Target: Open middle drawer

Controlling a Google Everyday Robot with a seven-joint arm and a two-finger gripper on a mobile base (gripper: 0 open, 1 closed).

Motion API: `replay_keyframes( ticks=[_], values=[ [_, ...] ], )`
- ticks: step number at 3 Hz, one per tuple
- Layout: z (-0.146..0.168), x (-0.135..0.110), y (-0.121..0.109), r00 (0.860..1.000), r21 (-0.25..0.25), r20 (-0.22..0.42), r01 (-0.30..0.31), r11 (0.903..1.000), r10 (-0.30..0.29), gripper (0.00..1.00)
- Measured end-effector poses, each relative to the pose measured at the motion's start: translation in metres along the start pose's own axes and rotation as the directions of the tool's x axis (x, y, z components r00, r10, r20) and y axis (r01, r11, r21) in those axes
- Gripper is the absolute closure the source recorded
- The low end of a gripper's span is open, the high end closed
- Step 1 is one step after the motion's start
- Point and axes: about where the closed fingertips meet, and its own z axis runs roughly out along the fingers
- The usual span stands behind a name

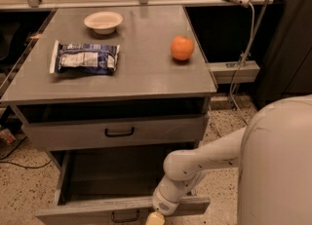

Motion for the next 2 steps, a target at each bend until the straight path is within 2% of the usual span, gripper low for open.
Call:
replay_keyframes(
  ticks=[1, 2],
  values=[
    [0.0, 0.0, 0.0, 1.0, 0.0, 0.0, 0.0, 1.0, 0.0, 0.0],
    [-0.006, 0.038, 0.043, 0.997, -0.018, 0.024, -0.069, 0.9974, 0.07, 0.0]
  ],
)
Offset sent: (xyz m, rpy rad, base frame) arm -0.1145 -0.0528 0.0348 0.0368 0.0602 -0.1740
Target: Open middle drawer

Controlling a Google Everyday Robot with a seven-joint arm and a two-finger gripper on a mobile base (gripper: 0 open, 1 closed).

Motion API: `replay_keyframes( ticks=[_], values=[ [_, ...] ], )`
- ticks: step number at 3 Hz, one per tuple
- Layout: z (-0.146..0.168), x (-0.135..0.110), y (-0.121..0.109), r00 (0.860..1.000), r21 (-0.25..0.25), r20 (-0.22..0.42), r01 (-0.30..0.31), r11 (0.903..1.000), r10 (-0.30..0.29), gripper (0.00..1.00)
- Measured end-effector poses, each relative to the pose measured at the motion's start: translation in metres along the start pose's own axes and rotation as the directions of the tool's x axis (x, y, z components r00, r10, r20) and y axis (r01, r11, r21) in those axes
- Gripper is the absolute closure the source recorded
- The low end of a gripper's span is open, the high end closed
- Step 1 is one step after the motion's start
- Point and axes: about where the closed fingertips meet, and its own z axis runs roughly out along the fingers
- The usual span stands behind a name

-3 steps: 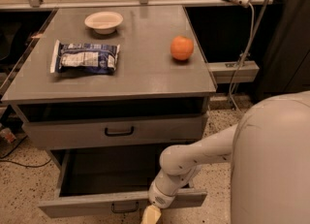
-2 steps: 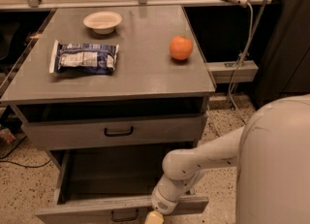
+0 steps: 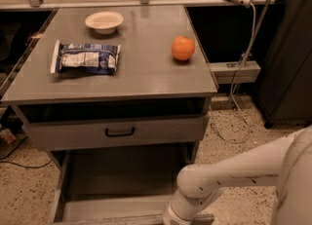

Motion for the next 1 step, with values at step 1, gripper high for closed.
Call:
replay_keyframes(
  ticks=[1],
  values=[
    [0.0, 0.0, 0.0, 1.0, 0.0, 0.0, 0.0, 1.0, 0.0, 0.0]
  ],
)
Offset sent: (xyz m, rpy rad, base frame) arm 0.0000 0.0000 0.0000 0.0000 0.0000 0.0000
